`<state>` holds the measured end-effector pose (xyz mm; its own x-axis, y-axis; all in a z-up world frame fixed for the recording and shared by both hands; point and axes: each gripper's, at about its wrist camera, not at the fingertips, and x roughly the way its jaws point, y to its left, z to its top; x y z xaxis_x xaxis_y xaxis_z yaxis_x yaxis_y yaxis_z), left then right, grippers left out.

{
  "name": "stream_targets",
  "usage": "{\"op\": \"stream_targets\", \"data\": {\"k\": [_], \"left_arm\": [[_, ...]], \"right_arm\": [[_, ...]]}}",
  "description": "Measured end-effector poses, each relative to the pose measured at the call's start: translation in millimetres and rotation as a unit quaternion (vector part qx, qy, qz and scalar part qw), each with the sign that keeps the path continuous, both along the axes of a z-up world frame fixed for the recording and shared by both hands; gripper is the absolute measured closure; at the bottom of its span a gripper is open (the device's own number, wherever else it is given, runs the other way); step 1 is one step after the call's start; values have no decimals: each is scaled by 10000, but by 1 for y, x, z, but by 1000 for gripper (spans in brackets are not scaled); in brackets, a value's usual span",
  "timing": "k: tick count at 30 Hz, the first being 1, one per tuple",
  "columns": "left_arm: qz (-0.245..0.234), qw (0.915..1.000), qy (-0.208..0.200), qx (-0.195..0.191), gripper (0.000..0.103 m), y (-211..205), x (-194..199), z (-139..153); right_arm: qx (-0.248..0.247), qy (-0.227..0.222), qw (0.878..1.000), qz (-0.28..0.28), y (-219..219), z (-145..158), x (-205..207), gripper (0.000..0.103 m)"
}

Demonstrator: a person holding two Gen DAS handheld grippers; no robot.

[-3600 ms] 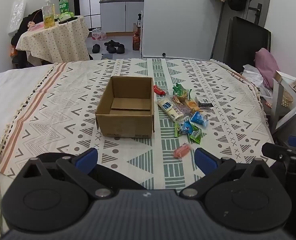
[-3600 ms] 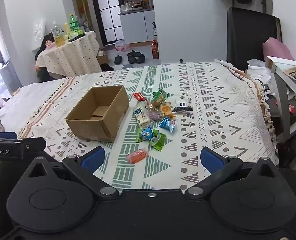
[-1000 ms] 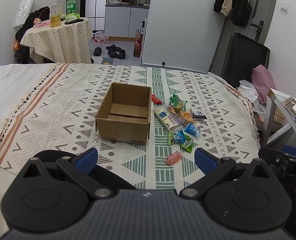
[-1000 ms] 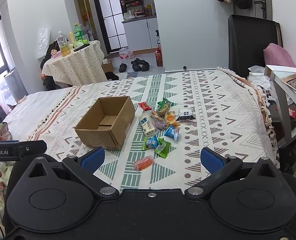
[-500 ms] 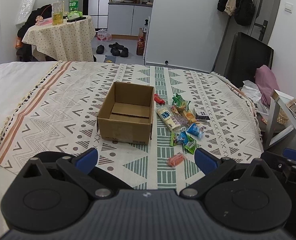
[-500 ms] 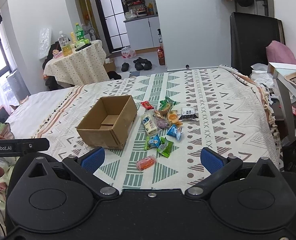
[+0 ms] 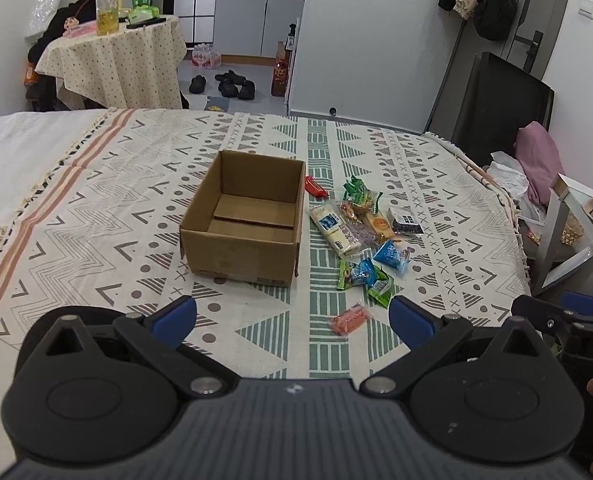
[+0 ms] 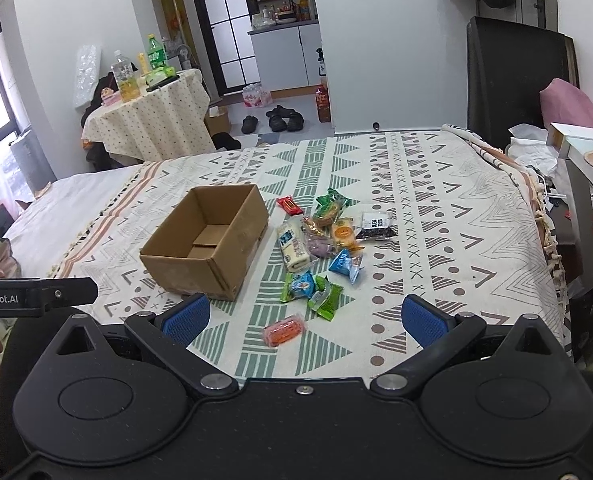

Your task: Organize snacks

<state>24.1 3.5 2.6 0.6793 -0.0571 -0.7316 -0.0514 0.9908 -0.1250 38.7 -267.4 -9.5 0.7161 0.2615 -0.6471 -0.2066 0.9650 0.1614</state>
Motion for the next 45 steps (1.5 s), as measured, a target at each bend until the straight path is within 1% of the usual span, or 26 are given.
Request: {"op": "stream_targets", "data": {"k": [2,4,7,9,11,14,16,19,21,24,26,28,34,37,39,45], "left_arm": [[-26,10000,46,-29,1,-2,7,-4],[-68,9999,118,-75,1,-4,14,-9],[-95,9997,191,-126,2,-7,26,-16],[-119,9995,247,-147,2,-11,33,-21],[-153,9993,308,-160,3,-14,41,-26],[-251,9989,349,-186,3,-20,53,-31],[-293,9985,409,-198,3,-23,61,-34],[-321,9979,524,-219,4,-27,73,-41],[-353,9971,626,-266,7,-31,81,-48],[-357,9956,804,-336,9,-35,91,-60],[-394,9945,918,-326,10,-39,98,-68],[-401,9936,1007,-325,12,-41,105,-76],[-462,9889,1369,-339,20,-49,127,-103],[-518,9864,1531,-287,25,-56,137,-117],[-535,9842,1658,-306,30,-59,143,-127],[-588,9789,1934,-283,37,-67,161,-157]], "right_arm": [[22,34,10000,-20,-2,-2,5,1],[56,120,9999,-36,-4,-4,12,4],[112,271,9995,-132,-8,-7,21,6],[277,441,9984,-201,-11,-9,28,8],[411,520,9977,-143,-10,-10,34,10],[339,536,9979,-114,-4,-14,44,11],[366,618,9974,-110,-3,-19,53,16],[406,750,9963,-128,-3,-26,65,20],[444,800,9957,-111,-3,-30,72,22],[496,894,9947,-90,-4,-38,81,25],[568,1001,9933,-100,-7,-46,89,31],[709,1158,9907,-131,-11,-55,96,39],[1076,1480,9828,-267,-22,-79,115,47],[1143,1599,9801,-289,-24,-88,123,51],[1152,1637,9794,-281,-24,-93,128,53],[1159,1895,9745,-326,-24,-112,142,55]]}}
